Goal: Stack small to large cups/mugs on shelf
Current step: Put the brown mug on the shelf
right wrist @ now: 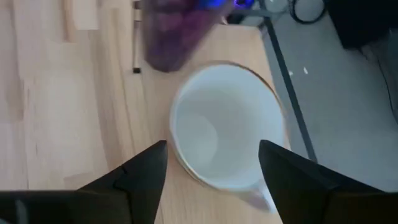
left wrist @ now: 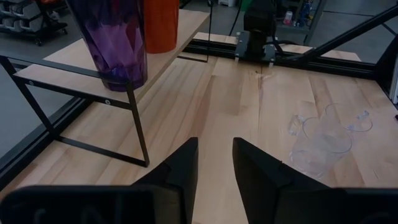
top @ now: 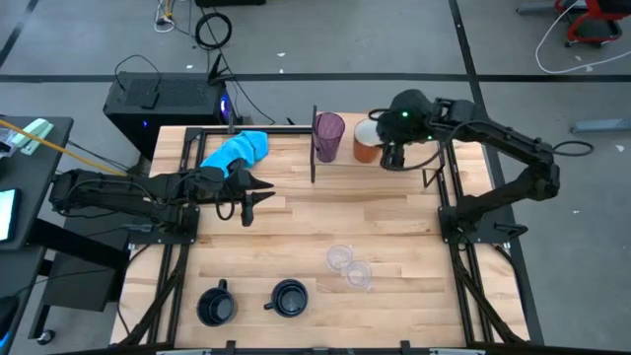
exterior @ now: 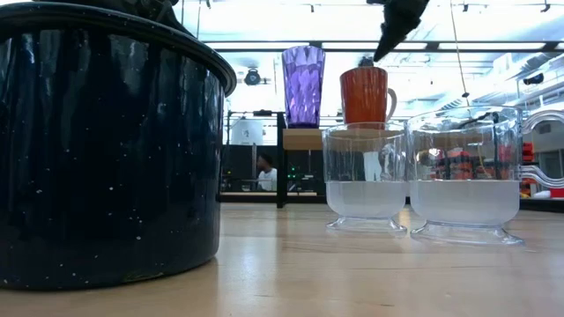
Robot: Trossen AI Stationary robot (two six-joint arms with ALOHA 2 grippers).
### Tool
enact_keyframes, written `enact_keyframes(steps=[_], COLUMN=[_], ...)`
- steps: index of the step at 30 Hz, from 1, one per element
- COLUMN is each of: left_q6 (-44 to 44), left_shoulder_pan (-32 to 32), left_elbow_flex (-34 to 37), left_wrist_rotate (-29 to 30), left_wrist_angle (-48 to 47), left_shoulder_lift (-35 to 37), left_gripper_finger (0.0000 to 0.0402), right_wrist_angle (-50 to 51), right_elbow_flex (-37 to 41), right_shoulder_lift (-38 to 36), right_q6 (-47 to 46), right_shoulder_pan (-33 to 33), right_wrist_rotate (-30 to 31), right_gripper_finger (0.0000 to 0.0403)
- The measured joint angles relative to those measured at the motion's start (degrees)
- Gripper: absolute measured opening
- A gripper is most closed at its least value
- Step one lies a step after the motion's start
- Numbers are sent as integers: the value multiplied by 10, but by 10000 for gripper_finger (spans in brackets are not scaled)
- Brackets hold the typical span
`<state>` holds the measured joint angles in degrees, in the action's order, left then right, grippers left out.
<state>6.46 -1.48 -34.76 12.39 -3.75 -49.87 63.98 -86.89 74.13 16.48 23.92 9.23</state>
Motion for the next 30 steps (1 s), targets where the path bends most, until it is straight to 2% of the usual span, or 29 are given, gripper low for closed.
enact_keyframes(steps=[5,12,21,30], left_q6=[3,3,4,3], left_shoulder_pan=[0,0,0,0], left_elbow_flex=[0,0,0,0], left_wrist_rotate=[0,0,0,0], left_wrist_angle=[0,0,0,0], left_shoulder_lift=[0,0,0,0], left_gripper_finger=[107,107,107,107], right_wrist_angle=[36,98,107,115], right_elbow_flex=[0,0,0,1], right_shoulder_lift=[-11,10,58,106], right_q6=[-42,-92,-115,-89], right_shoulder_pan=[46,104,189,238], right_wrist_rotate=[40,36,-70,-131], right_gripper_finger=[256,239,212,193])
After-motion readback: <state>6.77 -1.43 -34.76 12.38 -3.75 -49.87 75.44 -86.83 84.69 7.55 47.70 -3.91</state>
